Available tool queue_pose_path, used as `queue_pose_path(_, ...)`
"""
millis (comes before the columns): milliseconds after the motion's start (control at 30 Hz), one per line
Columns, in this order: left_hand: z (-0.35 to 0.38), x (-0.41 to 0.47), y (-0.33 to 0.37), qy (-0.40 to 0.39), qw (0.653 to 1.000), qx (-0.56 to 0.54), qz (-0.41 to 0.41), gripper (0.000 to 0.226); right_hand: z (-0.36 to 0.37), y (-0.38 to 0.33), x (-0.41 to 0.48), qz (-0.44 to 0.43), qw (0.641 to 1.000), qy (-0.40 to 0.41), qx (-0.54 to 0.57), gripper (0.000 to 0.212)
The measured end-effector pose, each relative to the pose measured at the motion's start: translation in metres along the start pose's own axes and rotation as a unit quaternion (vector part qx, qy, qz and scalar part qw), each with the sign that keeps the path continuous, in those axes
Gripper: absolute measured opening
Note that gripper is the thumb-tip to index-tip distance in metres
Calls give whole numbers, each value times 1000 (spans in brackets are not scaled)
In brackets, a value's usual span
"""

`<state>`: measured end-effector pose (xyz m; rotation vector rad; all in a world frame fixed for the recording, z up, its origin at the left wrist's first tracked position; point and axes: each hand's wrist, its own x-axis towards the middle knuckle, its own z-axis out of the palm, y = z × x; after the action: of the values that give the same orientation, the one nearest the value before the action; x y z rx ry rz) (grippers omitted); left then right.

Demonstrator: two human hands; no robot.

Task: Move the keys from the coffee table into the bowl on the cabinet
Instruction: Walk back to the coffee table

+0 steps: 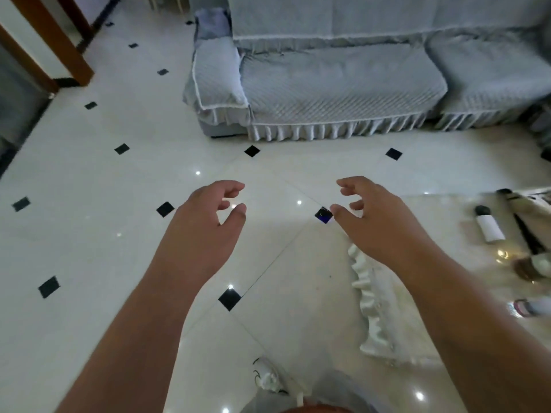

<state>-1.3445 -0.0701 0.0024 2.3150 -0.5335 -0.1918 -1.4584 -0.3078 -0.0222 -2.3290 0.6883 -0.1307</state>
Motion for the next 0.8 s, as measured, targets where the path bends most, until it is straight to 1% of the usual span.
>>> queue_pose_path(100, 1, 17, -10, -33, 999, -1, 27, 31, 4, 0, -1, 32, 999, 26, 4, 46)
queue_pose_path(233, 2, 39, -19, -71, 997, -1, 43, 31, 10, 0, 1, 61, 996, 56, 12, 45)
queue_pose_path(400, 5, 70, -21, -93, 994, -9, 59, 30, 17, -1, 20, 83, 994, 75, 14, 43)
queue_pose_path(633, 20, 133, -20, -122, 990, 5, 70, 30, 30, 10, 79, 104, 991, 81, 34, 45)
queue_pose_path(800, 40, 204, -11, -134, 988, 24, 75, 30, 33, 21, 159, 111, 990, 76, 38, 45)
